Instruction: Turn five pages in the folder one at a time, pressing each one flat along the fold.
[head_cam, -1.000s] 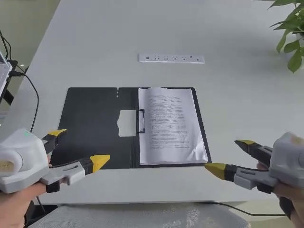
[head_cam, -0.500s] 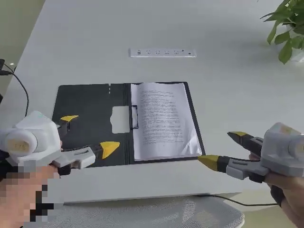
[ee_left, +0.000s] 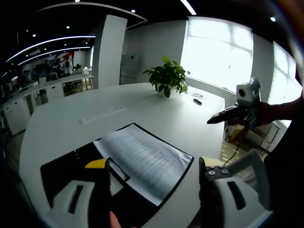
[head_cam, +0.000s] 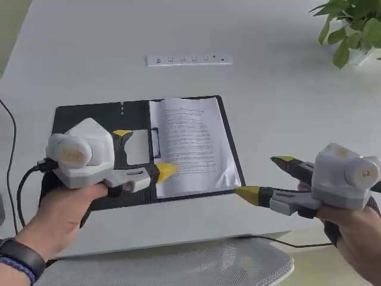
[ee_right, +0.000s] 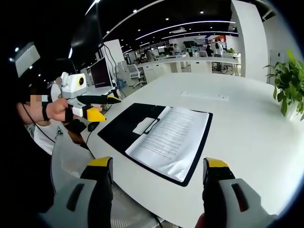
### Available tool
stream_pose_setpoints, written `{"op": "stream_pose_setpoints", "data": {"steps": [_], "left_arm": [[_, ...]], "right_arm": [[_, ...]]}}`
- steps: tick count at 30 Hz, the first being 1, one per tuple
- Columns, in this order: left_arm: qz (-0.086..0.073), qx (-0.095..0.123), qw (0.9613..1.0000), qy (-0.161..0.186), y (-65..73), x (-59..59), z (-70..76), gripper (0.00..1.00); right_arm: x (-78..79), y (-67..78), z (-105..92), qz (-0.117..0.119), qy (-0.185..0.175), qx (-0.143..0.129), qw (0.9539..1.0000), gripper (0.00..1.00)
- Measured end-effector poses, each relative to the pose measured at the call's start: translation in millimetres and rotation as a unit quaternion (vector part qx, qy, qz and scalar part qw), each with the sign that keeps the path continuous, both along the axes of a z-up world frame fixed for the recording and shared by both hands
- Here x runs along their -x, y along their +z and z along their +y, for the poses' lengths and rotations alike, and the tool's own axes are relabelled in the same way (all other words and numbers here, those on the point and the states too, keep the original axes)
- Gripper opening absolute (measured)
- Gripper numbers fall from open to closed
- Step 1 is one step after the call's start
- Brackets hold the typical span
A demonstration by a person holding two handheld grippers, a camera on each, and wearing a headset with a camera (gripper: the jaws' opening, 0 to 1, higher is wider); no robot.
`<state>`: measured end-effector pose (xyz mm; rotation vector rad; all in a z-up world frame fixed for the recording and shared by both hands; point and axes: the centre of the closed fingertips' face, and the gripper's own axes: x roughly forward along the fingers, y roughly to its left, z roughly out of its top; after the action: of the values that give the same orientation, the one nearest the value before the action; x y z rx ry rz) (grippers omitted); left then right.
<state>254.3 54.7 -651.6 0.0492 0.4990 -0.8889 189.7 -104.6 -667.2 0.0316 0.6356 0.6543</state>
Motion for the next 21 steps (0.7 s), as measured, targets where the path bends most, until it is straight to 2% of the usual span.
{"op": "stream_pose_setpoints", "data": {"steps": [7,10,11,14,18,21], "left_arm": [[0.007,-0.001,0.9996,-0.029,-12.2,-5.6,-41.6,0.71],[0.011,-0.005,0.9988,-0.048,-20.3,-4.0,-62.2,0.69],[0.012,-0.006,0.9986,-0.051,-21.8,-3.5,-65.0,0.68],[0.020,-0.009,0.9974,-0.068,-33.6,-0.2,-82.7,0.66],[0.040,-0.006,0.9960,-0.080,-54.0,0.3,-99.1,0.62],[0.046,-0.012,0.9955,-0.082,-68.5,-1.1,-109.6,0.61]], "right_arm": [[-0.7,-1.0,-4.7,0.001,-0.006,-0.004,1.0000,0.76],[-0.5,-1.5,-6.3,0.001,-0.005,-0.005,1.0000,0.76],[-0.5,-1.6,-7.2,0.001,-0.006,-0.006,1.0000,0.76],[0.0,-2.0,-9.3,0.002,-0.007,-0.008,0.9999,0.75],[-0.3,-3.1,-13.0,0.003,-0.011,-0.010,0.9999,0.75],[-0.3,-4.9,-14.2,0.005,-0.013,-0.011,0.9998,0.75]]}}
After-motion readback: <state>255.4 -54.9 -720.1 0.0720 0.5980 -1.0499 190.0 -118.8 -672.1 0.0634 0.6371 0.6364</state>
